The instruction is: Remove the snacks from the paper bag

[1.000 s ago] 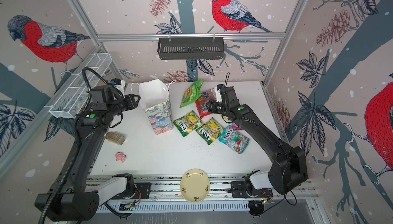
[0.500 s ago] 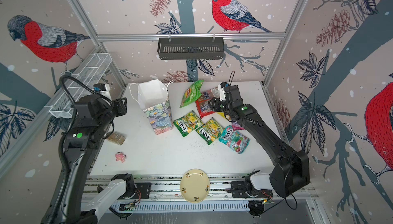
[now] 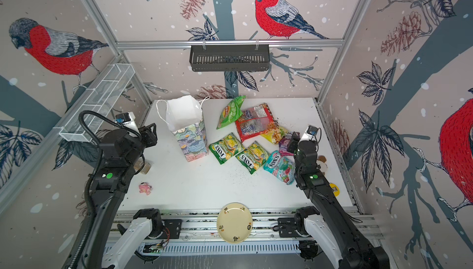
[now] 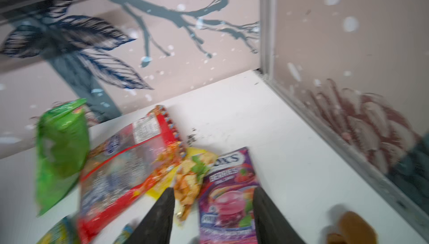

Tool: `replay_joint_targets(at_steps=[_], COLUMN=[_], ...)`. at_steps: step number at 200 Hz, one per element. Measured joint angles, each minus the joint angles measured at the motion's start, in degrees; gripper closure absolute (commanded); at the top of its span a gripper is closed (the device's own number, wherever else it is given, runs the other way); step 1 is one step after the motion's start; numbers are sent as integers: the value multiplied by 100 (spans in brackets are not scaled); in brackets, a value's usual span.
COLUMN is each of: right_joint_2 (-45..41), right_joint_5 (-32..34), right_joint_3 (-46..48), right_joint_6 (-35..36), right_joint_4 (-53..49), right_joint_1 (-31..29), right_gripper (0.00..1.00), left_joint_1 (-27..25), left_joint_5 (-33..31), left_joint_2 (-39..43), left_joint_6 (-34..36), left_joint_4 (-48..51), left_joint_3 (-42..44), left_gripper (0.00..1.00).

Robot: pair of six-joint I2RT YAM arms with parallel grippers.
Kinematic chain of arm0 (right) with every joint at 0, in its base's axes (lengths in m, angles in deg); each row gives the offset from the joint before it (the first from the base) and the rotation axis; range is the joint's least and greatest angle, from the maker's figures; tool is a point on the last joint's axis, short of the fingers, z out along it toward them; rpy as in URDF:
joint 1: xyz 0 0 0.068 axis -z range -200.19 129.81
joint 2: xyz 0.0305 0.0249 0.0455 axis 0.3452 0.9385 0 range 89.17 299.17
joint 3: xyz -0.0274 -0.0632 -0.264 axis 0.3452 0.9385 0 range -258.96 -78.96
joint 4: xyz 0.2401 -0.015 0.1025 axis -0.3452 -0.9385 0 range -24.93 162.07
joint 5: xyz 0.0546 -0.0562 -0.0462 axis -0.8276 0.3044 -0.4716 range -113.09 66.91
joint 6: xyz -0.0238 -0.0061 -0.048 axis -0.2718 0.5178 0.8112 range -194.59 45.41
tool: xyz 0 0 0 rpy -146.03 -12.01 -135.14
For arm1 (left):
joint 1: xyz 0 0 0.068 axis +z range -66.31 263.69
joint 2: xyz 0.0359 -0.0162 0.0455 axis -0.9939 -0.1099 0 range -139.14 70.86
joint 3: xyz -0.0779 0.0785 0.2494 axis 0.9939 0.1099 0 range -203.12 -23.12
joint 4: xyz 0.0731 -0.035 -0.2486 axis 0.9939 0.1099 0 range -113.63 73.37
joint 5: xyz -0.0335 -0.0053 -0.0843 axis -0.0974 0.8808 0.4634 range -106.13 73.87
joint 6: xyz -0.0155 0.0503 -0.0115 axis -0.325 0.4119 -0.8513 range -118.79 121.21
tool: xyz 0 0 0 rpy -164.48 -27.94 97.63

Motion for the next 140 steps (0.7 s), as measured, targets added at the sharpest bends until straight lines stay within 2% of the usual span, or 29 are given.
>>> replay_joint_targets(at_steps=[26,56,76,113,140], right_joint_2=[-55,365,1123,2780,3414], right_joint_5=[-208,-503,-623,-761,-957], right_joint_3=[728,1370,1672,1628,1335], right_joint_6=[170,334,413,568,732], right_joint_4=[916,2094,2944,4452,5027], right_joint_1=[776,997,1082,1172,1233], right_gripper=[39,38,38,38,37], left_joint_1=[0,0,0,0,0], left_joint_5=[-2,2,20,92,74], left_joint_2=[380,870,1043,944,896], left_joint_6=[46,96,116,127,79], left_joint_4=[-275,-664,-861,-1134,-1180], left_joint_3=[431,992,1222,1263,1329], left_gripper=[57,53,53,53,52])
